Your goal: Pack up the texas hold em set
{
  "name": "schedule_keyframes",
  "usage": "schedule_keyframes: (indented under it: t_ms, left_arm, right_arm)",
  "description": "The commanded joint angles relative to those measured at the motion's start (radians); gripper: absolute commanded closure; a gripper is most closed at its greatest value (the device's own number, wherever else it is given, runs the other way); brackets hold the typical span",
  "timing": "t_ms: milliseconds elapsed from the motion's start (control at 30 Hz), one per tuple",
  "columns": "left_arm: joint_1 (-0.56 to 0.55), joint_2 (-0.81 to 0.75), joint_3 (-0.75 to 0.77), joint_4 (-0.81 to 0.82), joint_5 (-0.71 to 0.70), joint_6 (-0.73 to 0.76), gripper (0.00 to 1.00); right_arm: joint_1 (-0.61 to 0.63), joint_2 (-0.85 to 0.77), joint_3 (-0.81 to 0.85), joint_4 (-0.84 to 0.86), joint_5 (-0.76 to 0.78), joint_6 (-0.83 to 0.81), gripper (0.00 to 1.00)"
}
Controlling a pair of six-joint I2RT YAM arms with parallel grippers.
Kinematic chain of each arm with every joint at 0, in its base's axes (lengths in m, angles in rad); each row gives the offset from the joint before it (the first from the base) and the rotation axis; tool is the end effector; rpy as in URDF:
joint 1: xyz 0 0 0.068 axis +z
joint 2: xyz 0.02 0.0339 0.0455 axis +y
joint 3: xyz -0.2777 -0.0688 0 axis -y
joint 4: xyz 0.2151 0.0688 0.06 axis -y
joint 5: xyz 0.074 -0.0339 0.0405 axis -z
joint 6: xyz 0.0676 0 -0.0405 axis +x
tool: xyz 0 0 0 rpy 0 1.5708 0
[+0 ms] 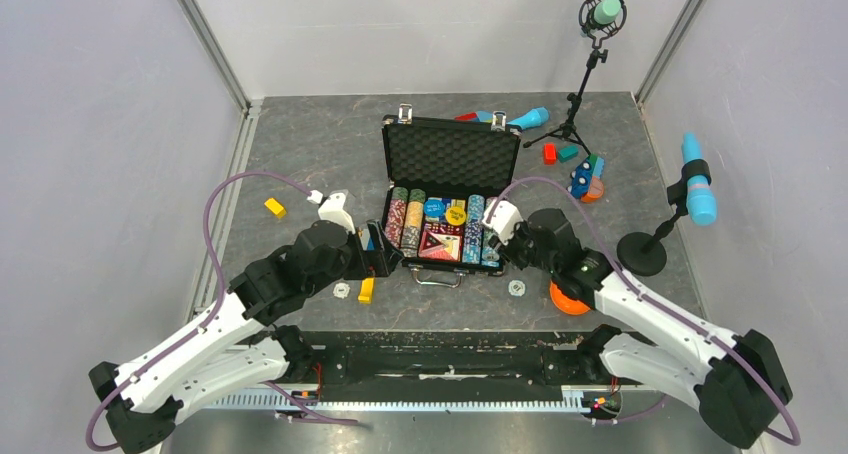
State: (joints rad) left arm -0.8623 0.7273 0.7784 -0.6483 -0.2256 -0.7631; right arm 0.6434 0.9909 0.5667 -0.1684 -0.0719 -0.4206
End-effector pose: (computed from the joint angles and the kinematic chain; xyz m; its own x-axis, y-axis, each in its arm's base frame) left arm 0.1026 -0.0965 0.2904 -0.6928 -0.2268 -0.6845 0.1950 0.8550 -0.4806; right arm 0.1618 0.1274 0.2330 -0.1441 -0.6171 -0.7736 -0.7722 0.5590 -0.3021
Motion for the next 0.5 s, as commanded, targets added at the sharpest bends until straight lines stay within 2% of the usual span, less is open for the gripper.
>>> schedule_keyframes:
  t_ms: [0, 167, 333, 467]
  left_arm:
    - [0.007, -0.011, 0.000, 0.039, 0.002, -0.013, 0.00]
    - [0.008, -0.006, -0.001, 0.041, 0.006, -0.015, 0.00]
    - [0.009, -0.008, -0.004, 0.046, 0.012, -0.023, 0.00]
    - [0.009, -0.004, -0.001, 0.049, 0.016, -0.028, 0.00]
  right_arm:
    - [-0.006, -0.094, -0.066, 0.094, 0.081, 0.275, 0.60]
    - [-0.004, -0.161, -0.079, -0.006, 0.250, 0.535, 0.60]
    - [-0.005, -0.107, 0.008, -0.212, 0.317, 0.633, 0.60]
    - [-0.005, -0.032, 0.061, -0.325, 0.276, 0.660, 0.58]
